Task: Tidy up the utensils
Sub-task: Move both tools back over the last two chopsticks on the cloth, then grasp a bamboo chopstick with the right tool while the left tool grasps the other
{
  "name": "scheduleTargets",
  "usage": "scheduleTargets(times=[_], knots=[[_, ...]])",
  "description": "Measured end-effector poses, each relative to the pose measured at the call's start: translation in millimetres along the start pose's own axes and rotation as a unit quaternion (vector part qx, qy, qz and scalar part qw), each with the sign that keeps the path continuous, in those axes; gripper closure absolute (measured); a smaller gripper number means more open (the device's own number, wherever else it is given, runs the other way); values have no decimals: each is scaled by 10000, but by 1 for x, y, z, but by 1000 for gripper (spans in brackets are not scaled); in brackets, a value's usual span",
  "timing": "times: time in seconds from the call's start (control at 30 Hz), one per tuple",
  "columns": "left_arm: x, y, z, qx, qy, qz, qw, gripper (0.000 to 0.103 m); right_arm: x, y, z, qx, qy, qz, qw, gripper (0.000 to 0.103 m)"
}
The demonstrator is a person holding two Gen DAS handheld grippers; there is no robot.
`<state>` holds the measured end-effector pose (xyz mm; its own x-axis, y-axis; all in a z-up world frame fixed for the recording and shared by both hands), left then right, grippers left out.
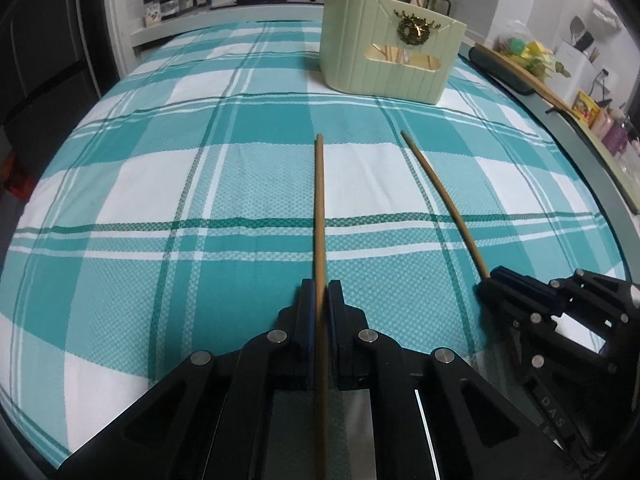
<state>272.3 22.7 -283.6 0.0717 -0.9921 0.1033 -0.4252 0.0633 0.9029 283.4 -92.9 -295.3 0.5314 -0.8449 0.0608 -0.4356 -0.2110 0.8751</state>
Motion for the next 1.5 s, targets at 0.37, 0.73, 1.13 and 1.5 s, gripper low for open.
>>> scheduleTargets(times=[0.37, 0.73, 1.13, 1.5], knots=[[3, 5, 5, 47, -163, -24, 9999, 31, 54, 22, 44, -254, -599, 804, 9946, 97], [2, -1, 11, -50, -416, -280, 9987, 11, 58, 40, 38, 60, -811, 462, 9956, 62], [3, -7, 14, -204, -593, -264, 9977, 0, 59, 15, 38, -399, -730, 321, 9960, 61], [5, -7, 16, -278, -721, -157, 9969, 0, 62, 14, 38, -480, -805, 114, 9955, 60]])
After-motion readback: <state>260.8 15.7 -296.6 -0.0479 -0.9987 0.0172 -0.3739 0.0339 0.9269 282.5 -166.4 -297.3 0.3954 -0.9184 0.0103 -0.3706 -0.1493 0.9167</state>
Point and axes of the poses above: each gripper's, at about its wrist camera, not at the fingertips, and y roughly against the way its jaws point, x to its right, z to its underside, the point moved 8 cm from there along -y, roughly the way its jaws point, and after that the axes turned 10 degrees about -x, right-handed, at the moved point
